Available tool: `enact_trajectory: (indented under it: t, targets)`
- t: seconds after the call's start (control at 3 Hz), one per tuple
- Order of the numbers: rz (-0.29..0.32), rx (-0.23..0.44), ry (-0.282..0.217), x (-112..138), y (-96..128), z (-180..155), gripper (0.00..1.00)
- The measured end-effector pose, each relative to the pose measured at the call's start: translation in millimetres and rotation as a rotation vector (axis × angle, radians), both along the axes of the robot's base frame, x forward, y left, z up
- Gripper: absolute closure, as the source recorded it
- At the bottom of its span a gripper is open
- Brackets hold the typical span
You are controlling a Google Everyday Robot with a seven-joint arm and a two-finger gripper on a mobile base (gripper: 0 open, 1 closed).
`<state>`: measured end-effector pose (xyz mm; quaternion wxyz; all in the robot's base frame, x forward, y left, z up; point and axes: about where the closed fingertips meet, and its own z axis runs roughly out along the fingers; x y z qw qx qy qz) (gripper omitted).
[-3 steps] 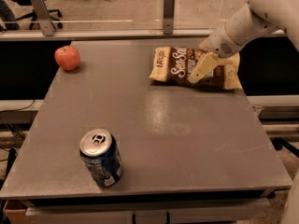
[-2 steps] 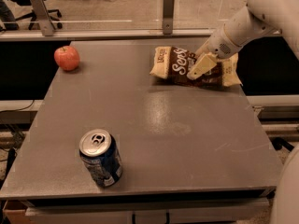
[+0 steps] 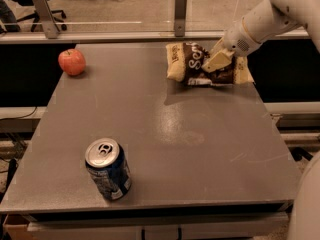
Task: Pick brown chip bag
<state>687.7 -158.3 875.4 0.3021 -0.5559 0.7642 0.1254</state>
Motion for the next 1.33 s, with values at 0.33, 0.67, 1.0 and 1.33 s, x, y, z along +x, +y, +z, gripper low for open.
enact_trajectory:
  t: [0.33, 0.67, 1.0, 1.33]
  targets:
    - [0.047, 0.085, -0.056, -9.7, 8.1, 37.3, 1.0]
    - [0.104, 0.203, -0.123, -24.2, 20.9, 81.6, 1.0]
    - [0.141, 0.303, -0.193, -39.1, 28.6, 123.6, 1.0]
    - [0.146, 0.316, -0.193, -40.5, 31.3, 125.7, 1.0]
